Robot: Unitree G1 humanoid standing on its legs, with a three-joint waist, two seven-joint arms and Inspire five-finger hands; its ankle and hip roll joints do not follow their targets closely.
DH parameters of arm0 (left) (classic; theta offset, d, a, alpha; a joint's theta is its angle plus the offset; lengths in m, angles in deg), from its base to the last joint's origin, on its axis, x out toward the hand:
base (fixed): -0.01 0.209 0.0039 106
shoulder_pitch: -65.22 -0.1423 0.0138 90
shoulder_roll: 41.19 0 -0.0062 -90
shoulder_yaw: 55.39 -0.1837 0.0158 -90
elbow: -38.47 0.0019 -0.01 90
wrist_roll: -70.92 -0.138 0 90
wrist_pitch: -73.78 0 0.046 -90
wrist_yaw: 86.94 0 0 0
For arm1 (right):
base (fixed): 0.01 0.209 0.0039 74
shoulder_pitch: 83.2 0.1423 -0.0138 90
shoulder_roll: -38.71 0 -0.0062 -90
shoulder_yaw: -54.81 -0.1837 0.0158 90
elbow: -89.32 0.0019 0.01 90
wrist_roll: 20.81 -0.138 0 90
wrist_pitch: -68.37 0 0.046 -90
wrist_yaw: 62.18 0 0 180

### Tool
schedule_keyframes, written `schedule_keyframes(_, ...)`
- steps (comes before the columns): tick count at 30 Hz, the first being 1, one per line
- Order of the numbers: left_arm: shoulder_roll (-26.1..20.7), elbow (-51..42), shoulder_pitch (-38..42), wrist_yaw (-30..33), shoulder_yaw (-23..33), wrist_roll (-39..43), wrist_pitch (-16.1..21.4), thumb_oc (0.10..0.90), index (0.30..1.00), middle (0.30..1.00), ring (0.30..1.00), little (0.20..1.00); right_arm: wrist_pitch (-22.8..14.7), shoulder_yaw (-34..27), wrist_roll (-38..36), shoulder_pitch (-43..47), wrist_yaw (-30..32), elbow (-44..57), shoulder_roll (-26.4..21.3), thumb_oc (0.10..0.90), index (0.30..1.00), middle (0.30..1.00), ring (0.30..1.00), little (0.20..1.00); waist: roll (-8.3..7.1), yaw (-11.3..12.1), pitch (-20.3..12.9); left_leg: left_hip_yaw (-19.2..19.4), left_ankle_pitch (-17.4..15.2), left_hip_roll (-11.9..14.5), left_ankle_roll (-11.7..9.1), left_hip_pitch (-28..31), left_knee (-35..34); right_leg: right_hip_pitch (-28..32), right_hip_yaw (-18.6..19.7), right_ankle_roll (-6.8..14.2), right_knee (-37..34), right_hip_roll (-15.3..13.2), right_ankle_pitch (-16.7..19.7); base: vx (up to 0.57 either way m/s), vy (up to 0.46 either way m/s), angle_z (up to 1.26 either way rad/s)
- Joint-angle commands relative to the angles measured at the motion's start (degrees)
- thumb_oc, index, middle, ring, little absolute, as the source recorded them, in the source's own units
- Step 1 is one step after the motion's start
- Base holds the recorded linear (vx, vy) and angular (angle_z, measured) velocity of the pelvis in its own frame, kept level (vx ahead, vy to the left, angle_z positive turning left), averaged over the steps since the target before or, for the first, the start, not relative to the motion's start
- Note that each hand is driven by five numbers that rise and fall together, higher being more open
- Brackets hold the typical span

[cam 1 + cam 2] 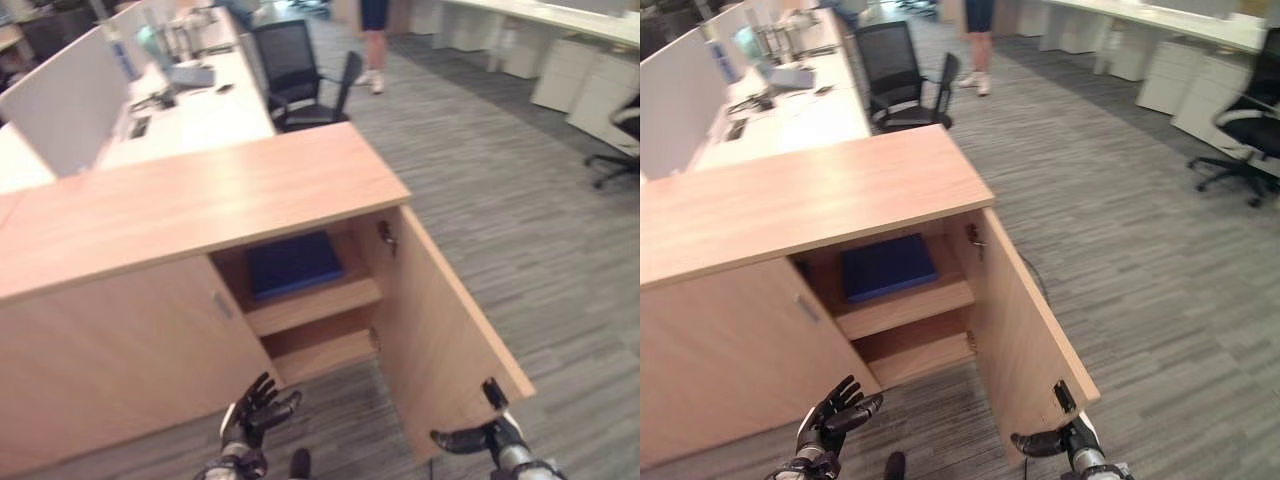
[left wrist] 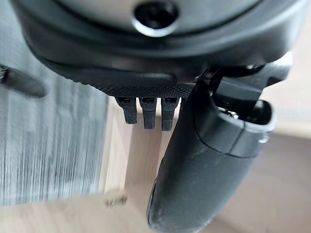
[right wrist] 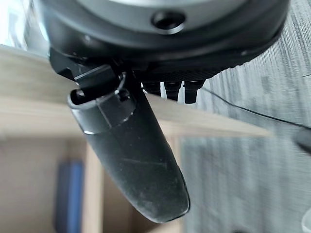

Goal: Put the empty folder in the office cabinet

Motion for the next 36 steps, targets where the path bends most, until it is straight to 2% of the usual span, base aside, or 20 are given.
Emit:
schedule_keyframes(1,-4.0,-7.0,2.9,-1.0,0.6,-0.5,5.3,0.800,0.900,0.900,0.900,0.900,-5.8,3.1,1.4,15.8,-4.4,8.3,5.9,0.800,0.900,0.900,0.900,0.900,1.13,2.3,1.3,2.6,1.6,4.1,-6.4,7.1,5.8,4.1,1.3,5.5,2.9,-0.1,-9.6,0.15,0.127,0.85)
schedule_keyframes(2,-4.0,-6.7,2.1,-1.1,0.6,-0.9,4.8,0.800,0.900,0.900,0.900,0.900,-5.0,3.5,2.2,15.5,-4.9,8.3,6.6,0.800,0.900,0.900,0.900,0.900,1.95,2.8,0.4,2.8,1.9,3.7,-6.7,8.8,2.8,5.3,-0.3,5.9,3.8,-0.5,-9.5,0.07,0.108,0.87)
schedule_keyframes(4,-4.1,-6.6,1.9,-1.1,0.5,-1.1,4.5,0.800,0.900,0.900,0.900,0.900,-4.5,3.6,2.5,15.4,-4.9,8.1,7.1,0.800,0.900,0.900,0.900,0.900,1.95,3.0,0.0,2.3,2.1,3.0,-6.5,9.2,1.2,5.9,-1.3,6.2,4.4,-1.2,-9.5,0.09,0.163,0.77)
schedule_keyframes(8,-6.0,-7.9,2.4,-1.8,-0.5,-3.2,3.6,0.800,0.900,0.900,0.900,0.900,-3.5,3.4,2.3,16.1,-4.4,6.7,9.3,0.800,0.900,0.900,0.900,0.900,0.40,5.6,-0.6,-1.6,0.7,-1.2,-4.2,7.6,-0.1,6.7,-5.4,8.0,9.6,-5.6,-8.9,0.07,0.186,0.99)
schedule_keyframes(9,-6.0,-7.9,2.4,-1.8,-0.5,-3.2,3.6,0.800,0.900,0.900,0.900,0.900,-3.5,3.4,2.3,16.1,-4.4,6.7,9.4,0.800,0.900,0.900,0.900,0.900,0.35,5.6,-0.6,-1.6,0.7,-1.3,-4.1,7.6,-0.1,6.7,-5.4,8.0,9.7,-5.7,-8.9,0.04,0.216,1.04)
schedule_keyframes(11,-7.5,-8.3,2.9,-2.4,-1.1,-5.2,3.3,0.800,0.900,0.900,0.900,0.900,-3.6,2.6,2.5,16.8,-4.2,6.3,10.6,0.800,0.900,0.900,0.900,0.900,-0.51,7.0,-0.3,-3.5,-1.5,-4.2,-1.9,7.3,-0.2,5.1,-6.3,10.0,17.1,-9.7,-7.8,0.05,0.225,0.79)
schedule_keyframes(12,-7.5,-8.3,2.9,-2.4,-1.1,-5.2,3.3,0.800,0.900,0.900,0.900,0.900,-3.6,2.5,2.5,16.8,-4.2,6.3,10.6,0.800,0.900,0.900,0.900,0.900,-0.71,7.0,-0.3,-3.4,-1.6,-4.5,-1.7,7.3,-0.2,4.9,-6.2,10.2,17.6,-10.1,-7.9,0.02,0.240,0.76)
schedule_keyframes(13,-8.0,-8.6,2.8,-2.2,-1.0,-5.5,3.3,0.800,0.900,0.900,0.900,0.900,-3.5,2.2,2.4,17.8,-3.6,5.5,11.6,0.800,0.900,0.900,0.900,0.900,-1.10,7.2,0.5,-3.0,-1.9,-6.6,0.3,7.4,0.1,2.4,-6.0,11.4,23.1,-14.1,-1.9,-0.01,0.178,0.51)
schedule_keyframes(14,-8.0,-8.6,2.8,-2.2,-1.0,-5.5,3.3,0.800,0.900,0.900,0.900,0.900,-3.5,2.2,2.4,17.8,-3.6,5.4,11.6,0.800,0.900,0.900,0.900,0.900,-1.14,7.2,0.5,-3.0,-1.9,-6.7,0.3,7.4,0.1,2.3,-5.9,11.4,23.1,-14.2,-1.9,-0.01,0.237,0.52)
schedule_keyframes(15,-8.4,-8.8,2.6,-1.8,-1.1,-5.2,3.1,0.800,0.900,0.900,0.900,0.900,-3.6,1.1,1.8,18.7,-2.3,5.1,12.6,0.800,0.900,0.900,0.900,0.900,-0.27,7.2,1.2,-4.1,-2.2,-7.1,1.2,7.9,-0.2,0.0,-3.1,12.7,28.2,-15.0,1.2,0.01,0.104,0.60)
schedule_keyframes(16,-8.7,-8.7,2.8,-1.5,-1.2,-5.1,3.2,0.800,0.900,0.900,0.900,0.900,-3.9,0.1,1.1,18.9,-1.5,5.3,13.1,0.800,0.900,0.900,0.900,0.900,0.00,7.2,1.4,-4.7,-2.2,-6.9,1.3,8.0,-0.6,-1.5,-0.6,12.7,29.3,-14.3,0.1,0.01,0.103,0.67)
schedule_keyframes(17,-8.7,-8.7,2.8,-1.5,-1.2,-5.1,3.2,0.800,0.900,0.900,0.900,0.900,-3.9,0.1,1.0,18.9,-1.5,5.3,13.1,0.800,0.900,0.900,0.900,0.900,-0.02,7.3,1.4,-4.6,-2.3,-6.9,1.3,8.0,-0.6,-1.6,-0.5,12.7,29.4,-14.4,0.0,0.06,0.040,0.60)
schedule_keyframes(18,-8.9,-9.6,2.6,-1.4,-1.5,-4.5,3.5,0.800,0.900,0.900,0.900,0.900,-4.4,-2.0,-0.6,19.0,0.0,6.3,13.0,0.800,0.900,0.900,0.900,0.900,0.24,6.4,1.5,-6.9,-2.2,-7.4,1.0,9.0,-2.1,-3.0,4.2,11.5,25.3,-11.5,-3.9,0.08,-0.008,0.44)
schedule_keyframes(19,-8.9,-9.8,2.5,-1.5,-1.7,-4.4,3.6,0.800,0.900,0.900,0.900,0.900,-4.7,-2.9,-1.5,19.2,0.7,6.3,12.8,0.800,0.900,0.900,0.900,0.900,0.33,6.1,1.6,-7.8,-2.2,-7.7,0.7,9.3,-2.3,-2.9,5.3,10.9,22.1,-10.1,-5.4,0.13,-0.051,0.48)
schedule_keyframes(22,-9.2,-9.3,3.2,-1.9,-2.1,-4.1,4.3,0.800,0.900,0.900,0.900,0.900,-6.5,-8.3,-3.5,20.4,4.1,6.0,12.1,0.800,0.900,0.900,0.900,0.900,-0.05,4.8,1.5,-11.3,-2.5,-8.7,-0.2,9.9,-2.7,-2.4,8.7,10.9,11.5,-7.4,-4.5,0.11,-0.115,0.53)
schedule_keyframes(23,-9.2,-9.3,3.2,-1.9,-2.1,-4.1,4.3,0.800,0.900,0.900,0.900,0.900,-6.5,-8.3,-3.5,20.4,4.1,6.0,12.1,0.800,0.900,0.900,0.900,0.900,-0.04,4.8,1.5,-11.4,-2.5,-8.7,-0.2,9.9,-2.7,-2.4,8.7,10.9,11.5,-7.4,-4.5,0.12,-0.121,0.76)
schedule_keyframes(24,-8.8,-9.7,1.9,-2.5,-1.4,-3.5,4.2,0.800,0.900,0.900,0.900,0.900,-7.4,-13.9,-4.9,20.2,6.9,5.1,11.0,0.800,0.900,0.900,0.900,0.900,-0.28,4.6,0.2,-11.7,-2.4,-8.7,-0.5,10.6,-3.3,-0.5,9.6,11.0,9.1,-6.9,-3.7,0.13,-0.116,0.92)
schedule_keyframes(29,-8.0,-10.6,-0.5,-4.1,-0.2,-2.7,3.5,0.800,0.900,0.900,0.900,0.900,-8.3,-21.2,-5.8,20.7,10.7,0.5,8.6,0.800,0.900,0.900,0.900,0.900,-0.52,5.0,-1.2,-11.7,-2.4,-8.5,-1.0,11.8,-4.0,2.4,8.5,10.7,6.3,-6.0,-4.3,0.08,-0.088,0.19)
schedule_keyframes(34,-8.0,-10.5,-1.6,-5.2,0.0,-2.6,3.0,0.800,0.900,0.900,0.900,0.900,-7.9,-24.9,-6.1,21.6,12.2,-4.5,5.3,0.800,0.900,0.900,0.900,0.900,-0.46,4.7,-1.8,-11.7,-2.3,-7.9,-1.5,12.8,-4.6,4.1,8.2,10.4,5.0,-5.1,-4.8,0.02,-0.083,-0.05)
schedule_keyframes(36,-8.3,-10.8,-2.1,-5.9,0.0,-1.9,2.7,0.800,0.900,0.900,0.900,0.900,-6.9,-26.3,-6.8,23.1,12.4,-9.9,1.2,0.800,0.900,0.900,0.900,0.900,-0.66,4.6,-2.1,-11.7,-2.0,-7.2,-2.0,13.1,-4.9,4.7,8.0,10.1,4.2,-4.5,-5.0,0.00,-0.118,-0.03)
